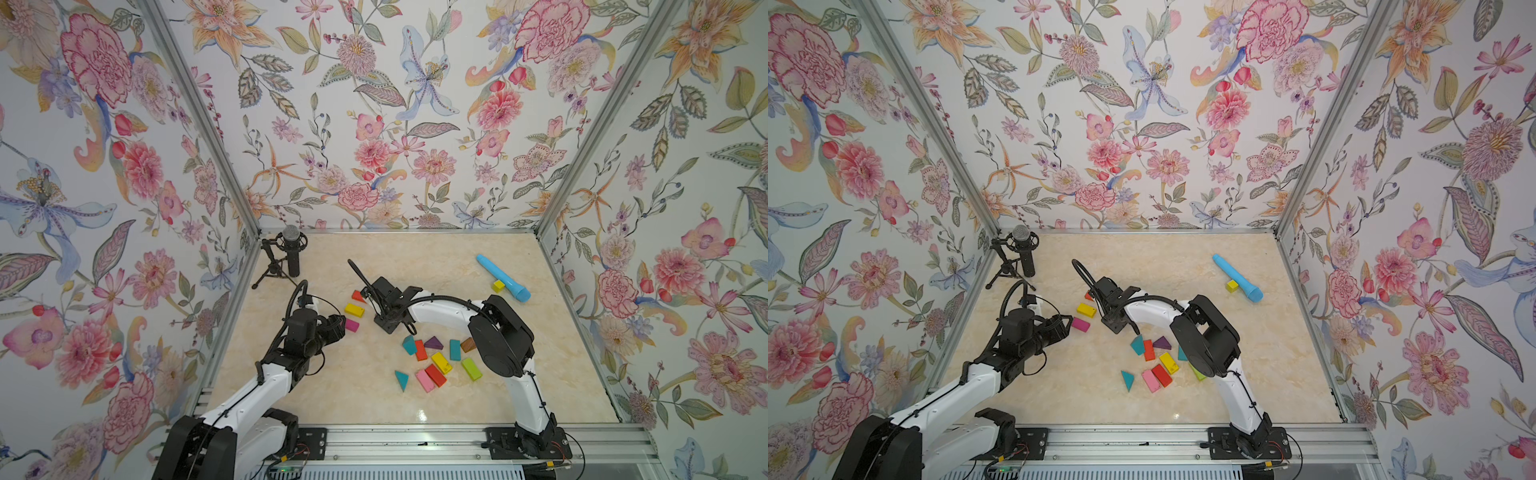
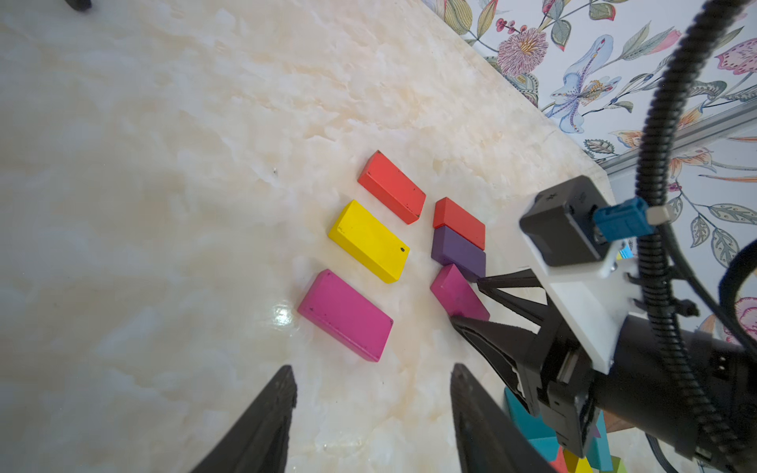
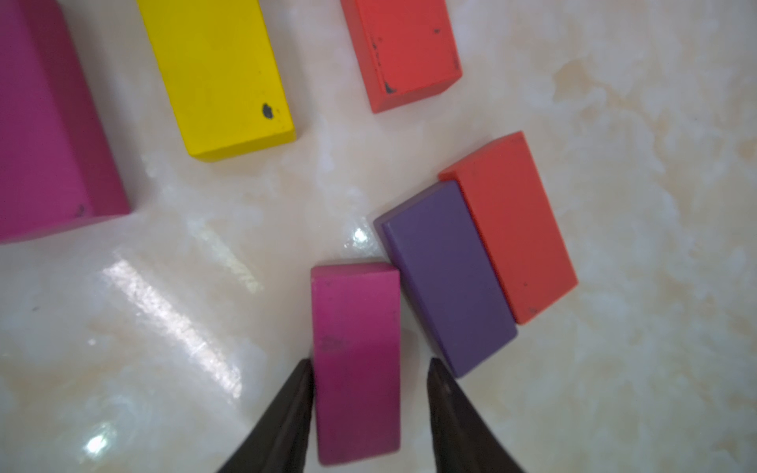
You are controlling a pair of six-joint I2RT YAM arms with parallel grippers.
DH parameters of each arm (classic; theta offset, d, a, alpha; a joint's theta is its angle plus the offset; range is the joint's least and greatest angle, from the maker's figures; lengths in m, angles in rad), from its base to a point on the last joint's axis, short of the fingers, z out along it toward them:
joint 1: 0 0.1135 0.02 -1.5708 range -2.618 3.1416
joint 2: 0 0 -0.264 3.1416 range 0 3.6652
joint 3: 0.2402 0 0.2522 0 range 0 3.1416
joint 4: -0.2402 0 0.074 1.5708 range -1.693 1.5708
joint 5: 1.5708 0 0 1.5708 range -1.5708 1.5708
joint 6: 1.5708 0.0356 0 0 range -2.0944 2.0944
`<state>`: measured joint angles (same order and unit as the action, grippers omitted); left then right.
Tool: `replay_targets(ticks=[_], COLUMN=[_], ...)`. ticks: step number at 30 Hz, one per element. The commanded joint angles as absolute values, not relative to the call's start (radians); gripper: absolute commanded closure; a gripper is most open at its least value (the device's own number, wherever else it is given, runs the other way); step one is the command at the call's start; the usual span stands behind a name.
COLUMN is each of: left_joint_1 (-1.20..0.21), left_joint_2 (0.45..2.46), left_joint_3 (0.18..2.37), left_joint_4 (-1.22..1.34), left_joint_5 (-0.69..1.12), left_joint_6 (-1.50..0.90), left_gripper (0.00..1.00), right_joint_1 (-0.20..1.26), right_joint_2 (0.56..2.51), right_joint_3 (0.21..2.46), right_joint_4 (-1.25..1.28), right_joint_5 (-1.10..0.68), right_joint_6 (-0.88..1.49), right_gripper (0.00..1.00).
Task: Assemble a piece of candy with building blocks
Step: Assemble the building block at the center of the board.
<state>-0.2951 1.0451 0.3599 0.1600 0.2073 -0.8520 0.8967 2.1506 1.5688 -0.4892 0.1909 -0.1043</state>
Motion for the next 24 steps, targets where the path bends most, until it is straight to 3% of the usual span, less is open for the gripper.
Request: replay_targets(ticks=[1, 10, 24], left_joint_1=[-0.281, -0.278, -0.272], left_joint_2=[1.029, 1.019, 0.98], left_joint_3=[0.342, 0.321, 0.317], left_joint_4=[0.143, 0.14, 0.106], left_joint_5=[0.222, 0.228, 0.225], left_joint_6=[-0.845, -0.834, -0.829], left_gripper=[0.38, 0.37, 0.36], right_joint_1=[0.91, 0.947, 0.897], right_joint_2=[2.083, 1.961, 2.073], right_joint_3=[1.528, 1.369, 1.414], right_joint_4=[-0.55, -0.458, -0.393], right_joint_5=[0.167, -0.005, -0.069], right_joint_6=[-0.08, 0.127, 0.193], right_gripper=[0.51, 0.51, 0.52])
